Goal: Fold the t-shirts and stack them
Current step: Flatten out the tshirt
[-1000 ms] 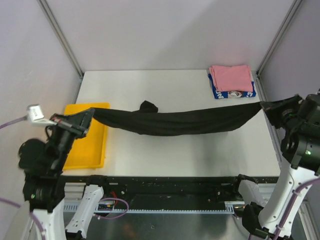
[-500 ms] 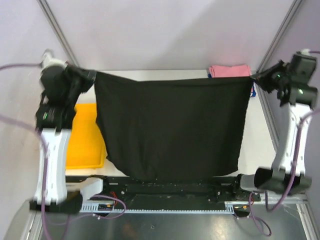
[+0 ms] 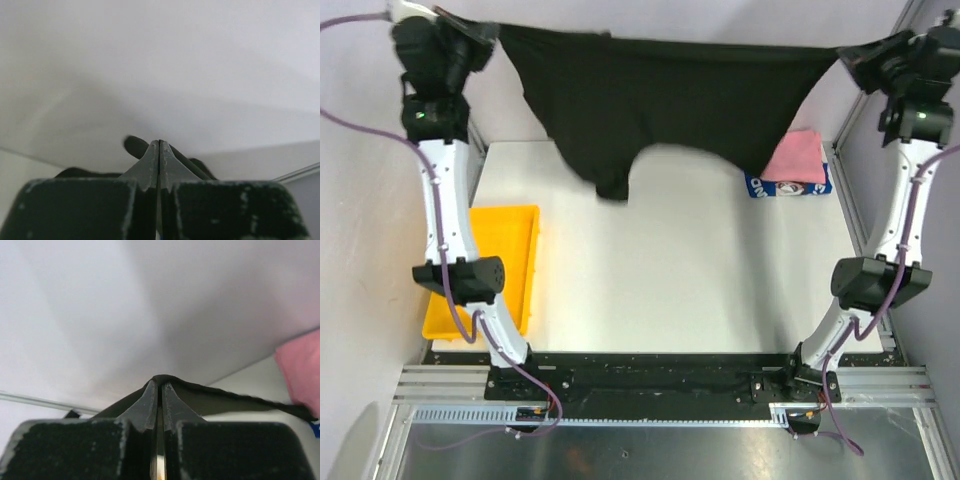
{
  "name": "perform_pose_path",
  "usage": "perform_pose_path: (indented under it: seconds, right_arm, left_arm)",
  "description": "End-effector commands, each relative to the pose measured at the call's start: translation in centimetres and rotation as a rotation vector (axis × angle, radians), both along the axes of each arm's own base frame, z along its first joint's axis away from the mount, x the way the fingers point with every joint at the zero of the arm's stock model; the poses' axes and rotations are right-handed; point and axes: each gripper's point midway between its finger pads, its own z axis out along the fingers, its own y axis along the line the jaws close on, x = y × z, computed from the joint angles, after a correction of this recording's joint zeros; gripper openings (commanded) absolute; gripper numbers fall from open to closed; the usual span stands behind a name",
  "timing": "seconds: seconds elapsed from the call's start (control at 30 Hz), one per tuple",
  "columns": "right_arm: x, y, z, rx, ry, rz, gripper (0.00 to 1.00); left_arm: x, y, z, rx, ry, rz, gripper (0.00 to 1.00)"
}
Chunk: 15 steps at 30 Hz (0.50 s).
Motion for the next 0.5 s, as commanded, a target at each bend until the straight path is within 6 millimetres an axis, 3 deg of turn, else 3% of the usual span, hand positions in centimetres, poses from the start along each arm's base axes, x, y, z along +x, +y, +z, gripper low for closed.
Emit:
perform_pose_path:
  seconds: [0.0, 0.07, 0.17, 0.3, 0.47]
  right_arm:
    - [-4.3, -2.0, 7.0, 0.037, -0.199, -0.02, 0.0]
    - [-5.4, -2.0, 5.3, 0.04, -0.166, -0.02, 0.0]
    - [-6.4, -2.1, -0.4, 0.065, -0.048, -0.013, 0.0]
    - [-8.5, -1.1, -10.2, 0.092, 0.146, 0.011, 0.0]
    - [-13.7, -0.2, -23.9, 0.08, 0.46, 0.002, 0.0]
  left_arm:
    - [-9.8, 1.7, 13.1, -0.012, -0.374, 0.014, 0.0]
    - [-10.4, 1.7, 11.1, -0.001, -0.327, 0.012, 0.0]
    - [-10.7, 1.4, 5.4, -0.005, -0.193, -0.004, 0.0]
    - [-12.9, 1.2, -5.7, -0.021, 0.029, 0.003, 0.0]
    - [-17.4, 0.7, -22.5, -0.065, 0.335, 0.009, 0.0]
